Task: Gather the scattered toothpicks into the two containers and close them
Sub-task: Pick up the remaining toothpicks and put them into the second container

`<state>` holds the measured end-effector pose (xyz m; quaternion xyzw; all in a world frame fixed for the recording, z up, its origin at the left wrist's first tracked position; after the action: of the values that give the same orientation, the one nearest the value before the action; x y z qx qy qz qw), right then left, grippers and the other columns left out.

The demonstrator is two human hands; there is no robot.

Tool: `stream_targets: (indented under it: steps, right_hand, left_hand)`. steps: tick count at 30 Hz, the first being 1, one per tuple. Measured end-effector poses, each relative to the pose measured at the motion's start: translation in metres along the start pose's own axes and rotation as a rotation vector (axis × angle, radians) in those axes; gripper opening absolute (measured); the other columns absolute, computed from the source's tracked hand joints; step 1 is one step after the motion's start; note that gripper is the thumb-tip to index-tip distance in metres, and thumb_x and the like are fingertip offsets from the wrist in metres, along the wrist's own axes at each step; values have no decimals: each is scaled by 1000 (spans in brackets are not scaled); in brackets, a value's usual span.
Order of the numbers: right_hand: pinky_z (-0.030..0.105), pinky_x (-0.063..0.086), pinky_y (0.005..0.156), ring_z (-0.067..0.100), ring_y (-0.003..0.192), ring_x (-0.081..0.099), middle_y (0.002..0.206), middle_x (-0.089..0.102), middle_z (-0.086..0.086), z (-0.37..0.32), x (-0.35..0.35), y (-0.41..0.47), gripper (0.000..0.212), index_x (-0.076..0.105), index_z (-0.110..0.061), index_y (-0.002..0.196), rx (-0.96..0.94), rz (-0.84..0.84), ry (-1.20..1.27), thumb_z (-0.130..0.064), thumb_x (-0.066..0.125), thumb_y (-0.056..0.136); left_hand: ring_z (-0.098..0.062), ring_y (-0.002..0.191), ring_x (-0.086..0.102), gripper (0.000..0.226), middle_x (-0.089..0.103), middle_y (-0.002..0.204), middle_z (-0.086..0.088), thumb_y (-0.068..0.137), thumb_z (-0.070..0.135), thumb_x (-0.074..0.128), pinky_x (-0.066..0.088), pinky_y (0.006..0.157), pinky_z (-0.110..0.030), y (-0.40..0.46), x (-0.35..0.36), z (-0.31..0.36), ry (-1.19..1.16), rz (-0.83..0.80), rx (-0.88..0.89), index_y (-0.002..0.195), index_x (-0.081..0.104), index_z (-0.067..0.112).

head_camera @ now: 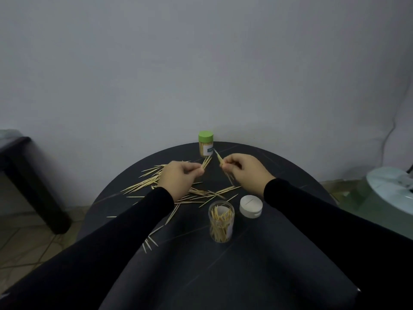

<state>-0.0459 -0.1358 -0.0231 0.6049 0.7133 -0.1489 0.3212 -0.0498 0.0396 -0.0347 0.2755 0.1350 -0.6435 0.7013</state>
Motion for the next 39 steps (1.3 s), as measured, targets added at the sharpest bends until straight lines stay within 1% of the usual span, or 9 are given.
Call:
stream_targets:
  steps: [2, 4, 9, 16, 21, 26, 30, 34, 39]
  right_hand:
    - [16, 42, 77, 2, 84, 58, 88, 63, -11, -6, -2, -6, 10, 63, -23, 100, -20, 24, 186, -19, 54, 97]
    - [12, 43, 78, 3, 89, 59, 91, 64, -11, -12, -6, -13, 12, 63, -23, 100, -47, 47, 309, -17, 53, 97]
    - [10, 46, 83, -12, 81, 60, 88, 65, -12, -17, -2, -33, 17, 63, -26, 95, -66, 13, 549, -14, 52, 97]
    - [21, 49, 87, 6, 94, 65, 95, 70, -3, -1, 17, -55, 12, 67, -18, 99, -18, -130, 490, -14, 56, 95]
    - [31, 51, 88, 17, 99, 63, 102, 69, 0, 10, 21, -63, 11, 70, -25, 99, -1, -190, 283, -24, 64, 91]
    - [42, 51, 93, 19, 101, 61, 106, 67, -7, 13, 14, -62, 13, 66, -35, 100, -48, -257, 127, -29, 67, 88]
    - [22, 46, 81, -2, 93, 54, 110, 61, -14, 9, 9, -62, 32, 59, -32, 114, -98, -357, 41, -32, 70, 84]
    - [20, 39, 88, -6, 101, 49, 124, 58, -14, 15, 13, -59, 67, 54, -26, 132, -72, -430, -115, -45, 78, 73]
    - [25, 41, 91, -6, 103, 51, 112, 61, -20, 13, 15, -57, 53, 61, -36, 117, -81, -462, -146, -47, 80, 69]
  left_hand:
    - [6, 81, 60, 17, 68, 88, 13, 88, 21, 66, 46, 75, -11, -8, -1, 7, -170, 5, -21, 104, 73, 18]
    - [11, 80, 61, 16, 69, 89, 16, 89, 20, 65, 44, 66, -4, -17, -2, 15, -304, -17, -12, 103, 73, 19]
    - [15, 81, 61, 18, 73, 94, 13, 89, 20, 64, 44, 68, -8, -41, 4, 22, -536, -129, -69, 104, 73, 18]
    - [-10, 99, 67, 19, 74, 99, -1, 85, 10, 66, 50, 78, -16, -67, 19, 3, -589, -244, -92, 102, 73, 12]
    - [-19, 102, 66, 33, 72, 103, -7, 73, 20, 71, 52, 90, -28, -76, 19, -6, -544, -296, -27, 103, 73, 7]
    - [-15, 102, 62, 31, 69, 107, 4, 75, 33, 73, 50, 90, -36, -78, 13, -11, -381, -248, 96, 104, 72, 22]
    - [2, 115, 46, 45, 56, 125, 24, 81, 57, 56, 38, 93, -24, -78, 2, -3, 54, -133, 405, 124, 54, 43]
    - [-9, 122, 43, 53, 49, 138, 18, 90, 53, 44, 36, 99, -34, -82, 10, 6, 349, -180, 648, 138, 44, 33]
    - [-14, 111, 52, 40, 66, 113, 14, 92, 44, 47, 38, 87, -32, -87, 12, 14, 468, -126, 827, 124, 61, 27]
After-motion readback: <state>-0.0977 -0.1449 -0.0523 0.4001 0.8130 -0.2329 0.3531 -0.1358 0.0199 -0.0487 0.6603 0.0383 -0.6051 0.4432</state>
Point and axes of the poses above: each hand's wrist, its own y-axis towards the middle knuckle, its own x-axis out of the palm, z = x × y, the point moved 5 cm from there along y, towards the middle knuckle
